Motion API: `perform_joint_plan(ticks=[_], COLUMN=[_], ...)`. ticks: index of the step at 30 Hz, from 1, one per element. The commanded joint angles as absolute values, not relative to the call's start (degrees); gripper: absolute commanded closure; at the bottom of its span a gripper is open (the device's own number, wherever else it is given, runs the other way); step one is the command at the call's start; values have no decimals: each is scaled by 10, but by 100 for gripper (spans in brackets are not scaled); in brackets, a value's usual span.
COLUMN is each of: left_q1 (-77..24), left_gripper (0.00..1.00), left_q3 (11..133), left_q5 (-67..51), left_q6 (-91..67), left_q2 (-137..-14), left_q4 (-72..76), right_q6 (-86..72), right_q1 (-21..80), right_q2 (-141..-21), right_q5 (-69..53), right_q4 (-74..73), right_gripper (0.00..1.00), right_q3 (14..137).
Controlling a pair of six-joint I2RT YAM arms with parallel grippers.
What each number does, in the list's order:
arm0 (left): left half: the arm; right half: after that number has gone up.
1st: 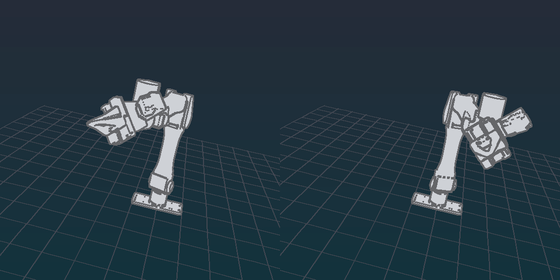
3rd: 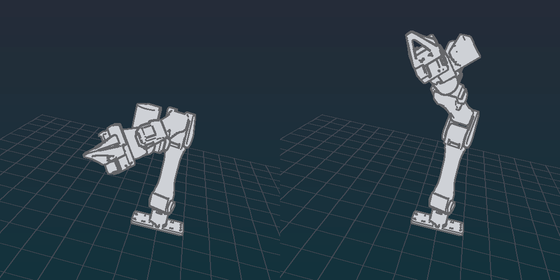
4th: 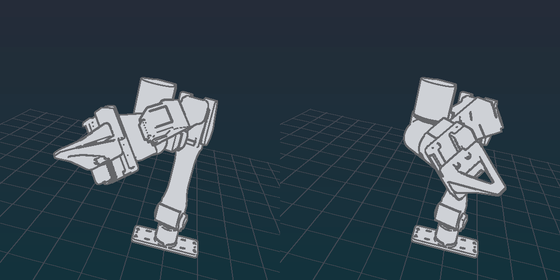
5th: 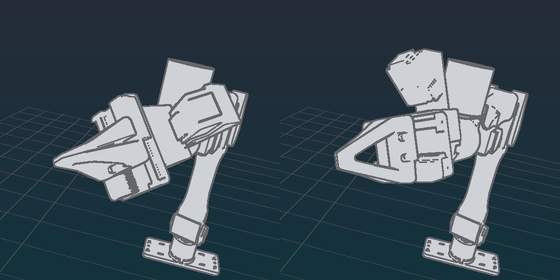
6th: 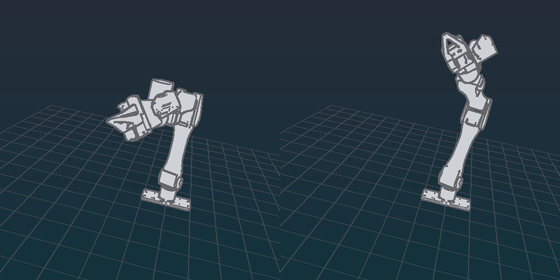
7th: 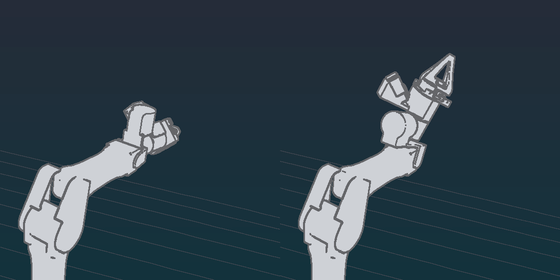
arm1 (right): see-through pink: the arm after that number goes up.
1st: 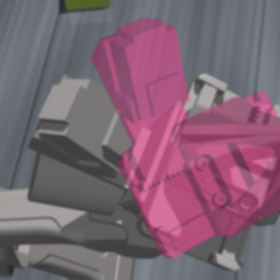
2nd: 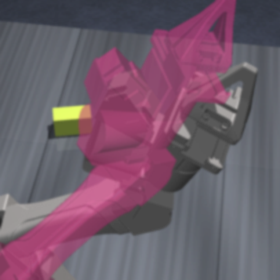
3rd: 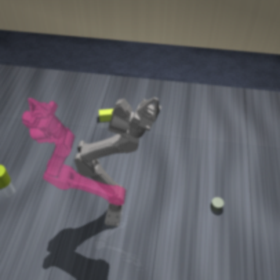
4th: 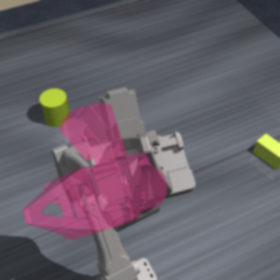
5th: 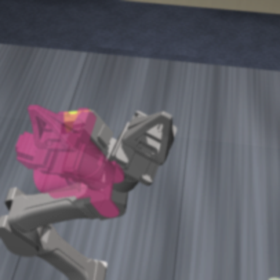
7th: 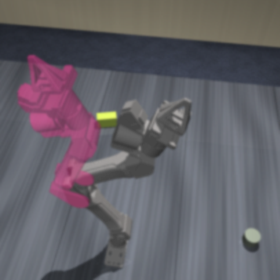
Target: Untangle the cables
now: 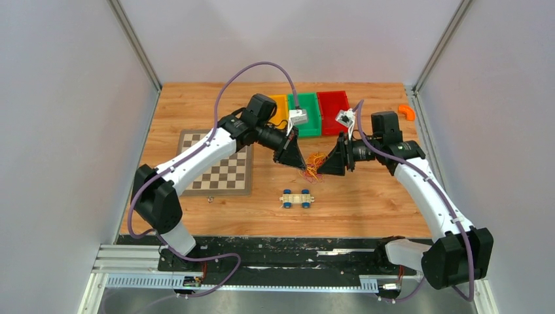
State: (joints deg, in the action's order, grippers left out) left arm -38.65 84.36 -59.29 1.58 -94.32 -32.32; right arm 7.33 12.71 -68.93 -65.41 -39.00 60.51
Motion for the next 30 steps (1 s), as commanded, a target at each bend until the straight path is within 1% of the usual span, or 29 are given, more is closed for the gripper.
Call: perform_joint_plan(ticks=[1, 2, 3, 4, 7, 9, 12, 16, 18, 20, 21, 22, 23, 24, 25, 26, 27, 30], left_q1=[-383, -380, -370, -363, -315, -289, -263, -258, -258, -258, -258, -260, -262, -272, -280, -297, -317, -352], left_gripper=[100, 100, 100, 100, 100, 100, 100, 100, 100, 99, 94, 71, 55, 31, 18, 11, 3, 0], left_q3=[835, 830, 825, 812, 776, 748, 693, 626, 609, 609, 621, 629, 650, 661, 685, 695, 714, 752], left_q5=[-586, -577, -572, -563, -530, -499, -422, -366, -349, -356, -380, -395, -417, -423, -421, -417, -413, -407], left_q6=[22, 24, 28, 31, 47, 61, 72, 108, 127, 134, 138, 139, 137, 136, 128, 125, 115, 88], left_q2=[-906, -899, -896, -885, -852, -804, -748, -674, -653, -650, -655, -660, -672, -686, -691, -701, -706, -749], left_q4=[-312, -320, -323, -328, -331, -331, -316, -309, -319, -327, -335, -339, -345, -346, -336, -327, -300, -245], right_q6=[70, 70, 72, 76, 92, 104, 127, 138, 147, 152, 153, 157, 161, 165, 171, 176, 182, 205], right_q1=[127, 120, 110, 96, 39, -2, -44, -74, -80, -80, -81, -81, -81, -80, -78, -74, -67, -43], right_q2=[-675, -670, -664, -659, -640, -627, -615, -613, -611, -608, -607, -606, -603, -600, -597, -594, -593, -592], right_q5=[-562, -532, -504, -480, -462, -465, -467, -481, -525, -562, -581, -607, -630, -655, -677, -691, -701, -720], right_q4=[-356, -358, -360, -364, -370, -371, -371, -370, -370, -369, -369, -370, -370, -370, -370, -371, -371, -372], right_gripper=[74, 88, 98, 100, 100, 100, 100, 100, 100, 100, 100, 100, 100, 100, 100, 100, 100, 100], right_q3=[629, 628, 628, 627, 626, 630, 644, 657, 657, 653, 652, 650, 647, 642, 636, 630, 626, 615])
